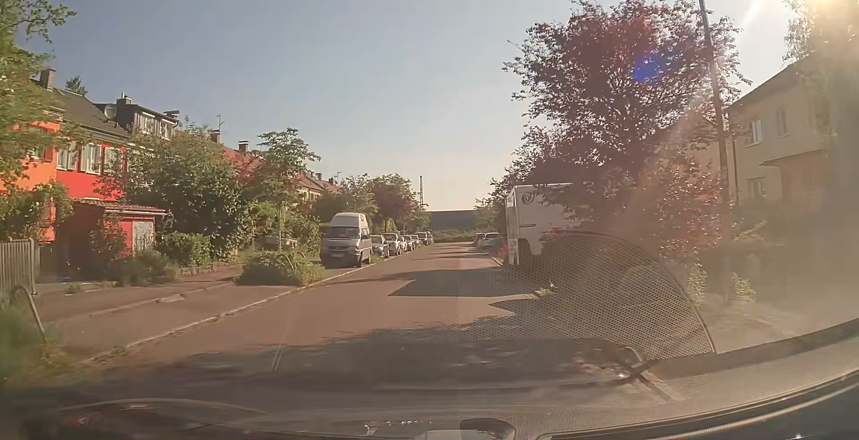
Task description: Follow the waypoints while adhering to traffic rules and regulations
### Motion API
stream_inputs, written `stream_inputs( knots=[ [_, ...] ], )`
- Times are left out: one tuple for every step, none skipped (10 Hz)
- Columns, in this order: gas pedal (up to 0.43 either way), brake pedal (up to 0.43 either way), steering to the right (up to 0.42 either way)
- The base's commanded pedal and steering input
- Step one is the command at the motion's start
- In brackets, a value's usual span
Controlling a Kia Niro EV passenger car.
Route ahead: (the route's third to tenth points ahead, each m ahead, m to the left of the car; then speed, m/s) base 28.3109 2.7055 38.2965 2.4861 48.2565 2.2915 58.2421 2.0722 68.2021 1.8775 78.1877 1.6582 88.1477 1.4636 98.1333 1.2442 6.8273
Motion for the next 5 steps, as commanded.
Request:
stream_inputs(
  knots=[
    [0.079,0.0,-0.027],
    [0.079,0.0,-0.023],
    [0.079,0.0,-0.018],
    [0.079,0.0,-0.013],
    [0.079,0.0,-0.007]
  ],
)
